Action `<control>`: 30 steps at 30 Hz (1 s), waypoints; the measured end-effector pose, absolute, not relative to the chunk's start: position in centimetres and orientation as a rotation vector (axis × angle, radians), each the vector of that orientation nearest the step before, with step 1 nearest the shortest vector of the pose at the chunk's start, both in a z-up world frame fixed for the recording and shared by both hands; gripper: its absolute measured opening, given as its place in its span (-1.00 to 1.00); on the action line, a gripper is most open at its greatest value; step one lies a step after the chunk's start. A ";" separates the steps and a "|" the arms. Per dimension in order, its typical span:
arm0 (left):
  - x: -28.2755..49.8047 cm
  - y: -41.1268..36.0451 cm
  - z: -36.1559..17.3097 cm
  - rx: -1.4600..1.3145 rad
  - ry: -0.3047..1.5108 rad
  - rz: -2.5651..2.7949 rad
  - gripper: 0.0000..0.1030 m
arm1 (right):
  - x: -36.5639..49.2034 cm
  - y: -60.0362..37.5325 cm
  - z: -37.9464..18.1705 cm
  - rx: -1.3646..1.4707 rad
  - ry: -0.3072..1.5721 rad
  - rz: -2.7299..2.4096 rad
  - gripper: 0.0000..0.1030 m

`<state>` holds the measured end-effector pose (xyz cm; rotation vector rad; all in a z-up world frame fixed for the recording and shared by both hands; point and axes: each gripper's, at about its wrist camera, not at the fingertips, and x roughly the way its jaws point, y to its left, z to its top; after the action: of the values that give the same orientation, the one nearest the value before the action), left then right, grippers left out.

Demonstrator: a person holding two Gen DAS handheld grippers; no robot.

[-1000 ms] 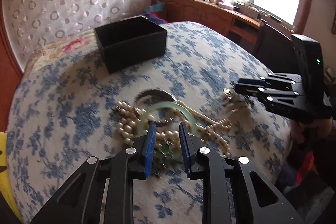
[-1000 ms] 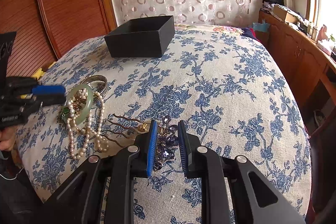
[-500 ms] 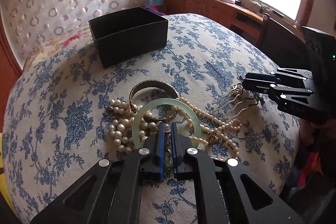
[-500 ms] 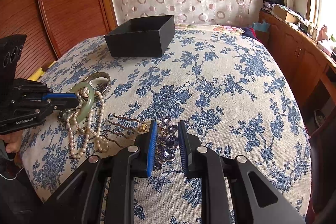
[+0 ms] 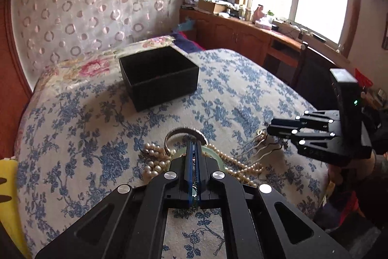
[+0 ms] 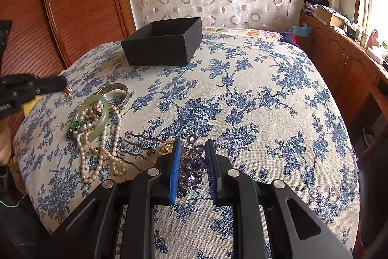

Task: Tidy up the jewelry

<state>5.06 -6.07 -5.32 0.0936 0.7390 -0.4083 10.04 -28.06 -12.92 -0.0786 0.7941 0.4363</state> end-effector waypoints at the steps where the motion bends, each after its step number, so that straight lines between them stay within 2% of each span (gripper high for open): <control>1: 5.0 -6.0 -4.9 0.090 0.731 -0.408 -0.99 | 10.0 -28.1 -12.9 -0.077 0.794 0.437 -0.57; 11: 4.8 -4.6 -2.9 0.030 0.702 -0.433 -0.99 | 10.1 -27.9 -12.8 -0.083 0.792 0.439 -0.62; 12: 5.0 -4.3 -2.8 0.022 0.701 -0.431 -0.99 | 10.1 -27.8 -12.8 -0.085 0.790 0.440 -0.75; 15: 5.6 -3.9 -2.7 0.021 0.694 -0.413 -0.99 | 10.3 -27.8 -12.1 -0.087 0.771 0.443 -0.99; 26: 6.9 -3.9 -3.4 0.030 0.690 -0.385 -0.98 | 10.7 -28.6 -11.7 -0.077 0.773 0.419 -0.98; 30: 6.6 -4.3 -4.1 0.033 0.700 -0.394 -0.98 | 10.5 -28.8 -12.2 -0.063 0.790 0.410 -0.69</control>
<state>6.64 -4.31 -4.12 0.0333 0.6998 -0.3939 10.52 -28.80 -12.16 -0.0627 0.7903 0.4101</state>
